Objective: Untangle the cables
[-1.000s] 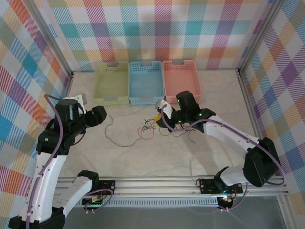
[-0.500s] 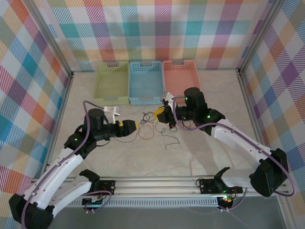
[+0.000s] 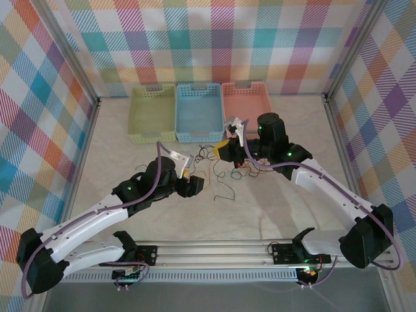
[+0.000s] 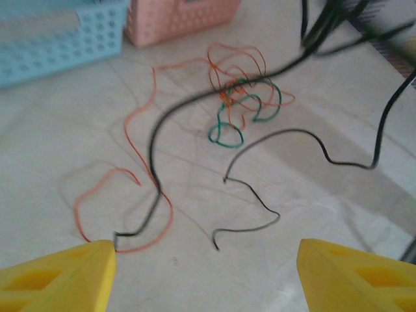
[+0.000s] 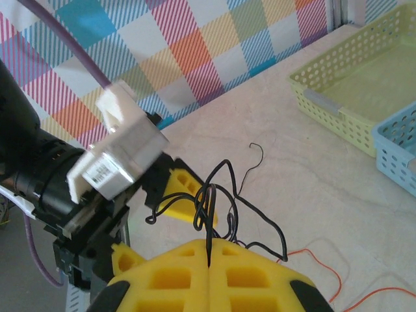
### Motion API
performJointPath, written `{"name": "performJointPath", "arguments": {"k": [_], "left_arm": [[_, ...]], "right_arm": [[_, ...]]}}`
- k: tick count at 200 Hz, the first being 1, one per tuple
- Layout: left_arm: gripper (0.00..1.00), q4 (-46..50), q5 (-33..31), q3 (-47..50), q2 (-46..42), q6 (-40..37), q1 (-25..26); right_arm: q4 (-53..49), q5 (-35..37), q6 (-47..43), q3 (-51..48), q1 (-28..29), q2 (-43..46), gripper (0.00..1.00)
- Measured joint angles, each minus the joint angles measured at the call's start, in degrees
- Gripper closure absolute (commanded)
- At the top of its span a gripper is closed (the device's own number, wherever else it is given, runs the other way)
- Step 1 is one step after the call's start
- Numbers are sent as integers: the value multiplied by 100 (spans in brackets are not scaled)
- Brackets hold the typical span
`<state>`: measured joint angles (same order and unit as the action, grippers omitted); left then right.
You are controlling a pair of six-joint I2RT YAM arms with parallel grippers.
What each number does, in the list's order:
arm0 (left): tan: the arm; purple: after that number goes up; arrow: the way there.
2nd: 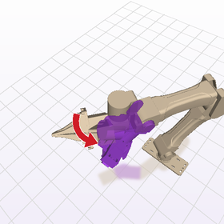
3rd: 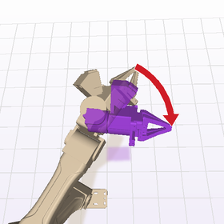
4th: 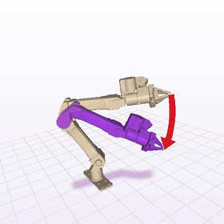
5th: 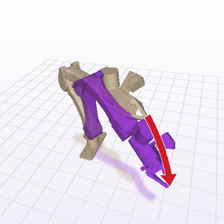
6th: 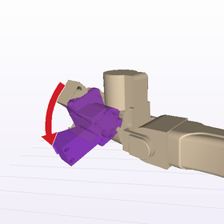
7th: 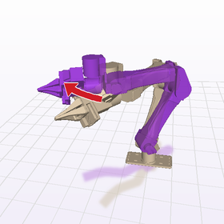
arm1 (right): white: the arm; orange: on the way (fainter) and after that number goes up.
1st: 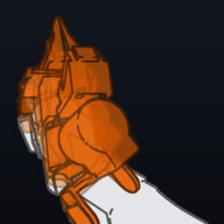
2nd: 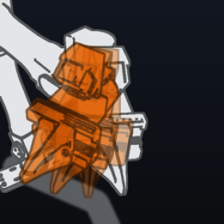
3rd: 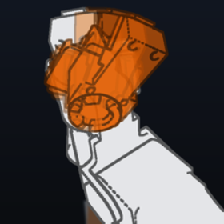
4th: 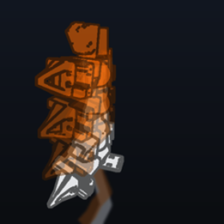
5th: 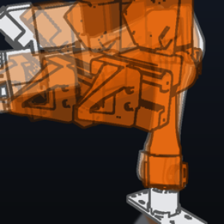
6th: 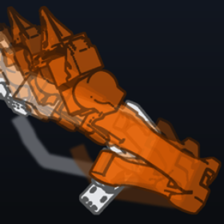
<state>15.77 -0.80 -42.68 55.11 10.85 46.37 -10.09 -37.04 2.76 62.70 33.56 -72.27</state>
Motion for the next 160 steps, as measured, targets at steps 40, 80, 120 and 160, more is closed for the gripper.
{"name": "performJointPath", "arguments": {"k": [40,80,120,160], "left_arm": [[27,-857,-144,361,-472,-964,0],[34,-1709,-122,632,-232,-1875,0],[40,-2363,-192,656,284,-2457,0],[62,-2785,-280,656,461,-2677,0]], "right_arm": [[0,-166,151,0,-24,22,100],[22,-319,271,0,-24,114,100],[103,-422,304,-2,-24,160,100],[101,-444,304,-33,-24,164,100]]}}
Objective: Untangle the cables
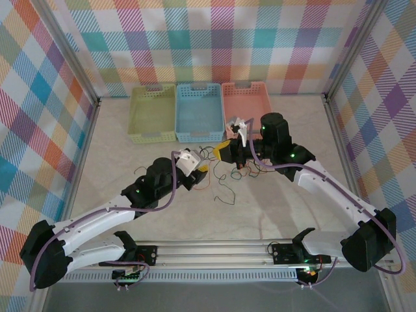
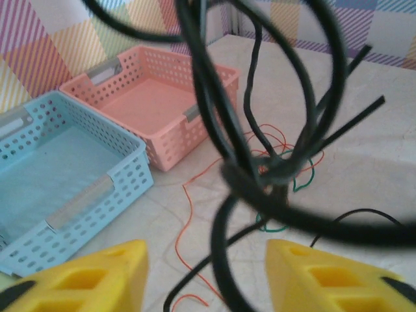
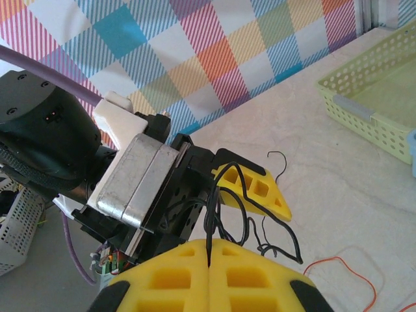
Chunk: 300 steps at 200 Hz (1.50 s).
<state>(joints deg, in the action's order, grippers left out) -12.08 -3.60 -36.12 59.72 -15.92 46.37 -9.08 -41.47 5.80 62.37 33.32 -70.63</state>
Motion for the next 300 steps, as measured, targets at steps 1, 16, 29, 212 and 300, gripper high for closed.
{"name": "performJointPath", "arguments": {"k": [1,16,29,212,300], "left_arm": [[63,-9,2,0,2,-4,0],[67,-155,-22,11,7,-20,0],[73,-286,-37,59,7,-24,0],[100,339,-66,400,-1495,448,-2],[100,1237,-527,393,-2212,835,0]], "right_arm": [[2,0,-2,-2,0,2,100],[-4,0,-4,-17,0,20,100],[-4,0,-7,-28,0,55,100],[-55,304,-24,-490,-452,625,100],[170,1698,190,-1405,-1381,1794,100]]}}
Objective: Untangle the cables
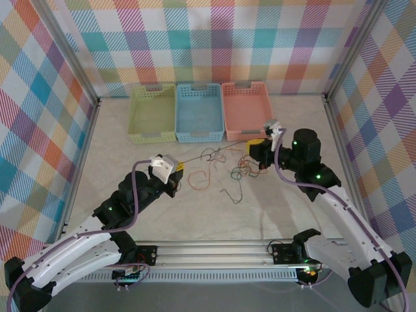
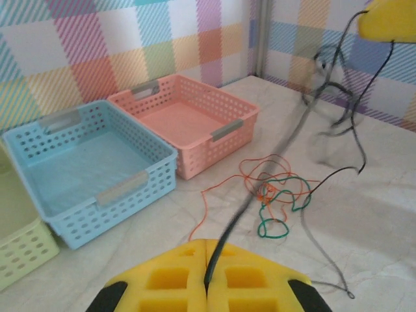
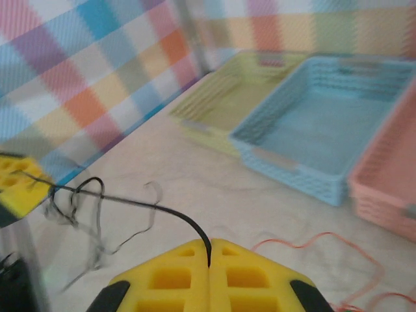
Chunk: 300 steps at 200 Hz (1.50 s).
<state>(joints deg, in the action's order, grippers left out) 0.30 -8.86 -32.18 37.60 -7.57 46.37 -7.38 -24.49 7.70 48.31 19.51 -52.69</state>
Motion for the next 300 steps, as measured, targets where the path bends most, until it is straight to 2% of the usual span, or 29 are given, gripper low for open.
{"name": "performJointPath", "arguments": {"k": [40,94,157,249,300], "left_arm": [[100,275,-400,-33,-444,203,0],[100,557,-883,-70,-916,358,0],[100,1117,-1873,-260,-1650,656,0],[100,1720,-2540,-496,-1899,820,-2],[100,1781,-2490,-920,-1545,811,-2]], "right_arm": [[162,599,337,-302,-678,391,100],[146,916,564,-476,-1054,437,100],[98,1467,916,-802,-1775,444,100],[122,1698,1137,-988,-2068,426,100],[533,1268,1268,-1305,-2105,376,100]]}}
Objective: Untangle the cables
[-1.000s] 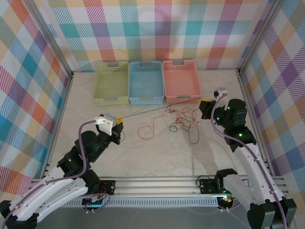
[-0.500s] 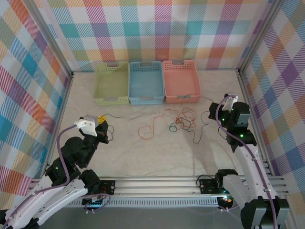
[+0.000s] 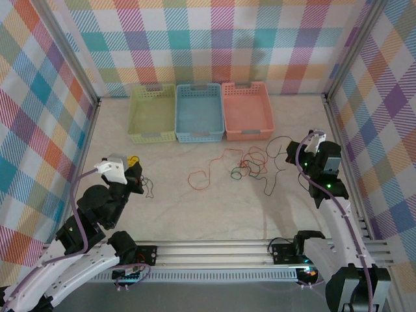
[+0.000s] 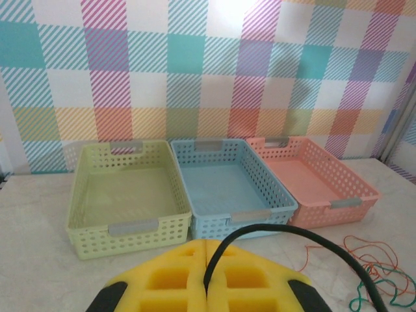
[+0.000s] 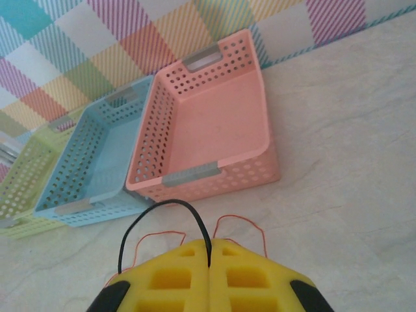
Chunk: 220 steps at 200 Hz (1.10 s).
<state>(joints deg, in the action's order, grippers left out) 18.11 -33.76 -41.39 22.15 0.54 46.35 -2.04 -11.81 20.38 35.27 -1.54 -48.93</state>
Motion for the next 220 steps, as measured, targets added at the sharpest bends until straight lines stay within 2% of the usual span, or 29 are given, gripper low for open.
{"name": "performJointPath", "arguments": {"k": [40,81,154,220], "left_arm": [[100,-2,118,-1152,1003,-173,-2],[100,107,535,-3115,2608,-551,-164],[100,466,1930,-6599,5510,-763,-1239],[100,297,2813,-8369,7654,-605,-2070]], "right_arm": [[372,-181,63,-299,0,7,100],[688,-216,157,-654,0,13,100],[1314,31,323,-1303,0,13,100],[1578,90,407,-1320,0,-127,100]]}}
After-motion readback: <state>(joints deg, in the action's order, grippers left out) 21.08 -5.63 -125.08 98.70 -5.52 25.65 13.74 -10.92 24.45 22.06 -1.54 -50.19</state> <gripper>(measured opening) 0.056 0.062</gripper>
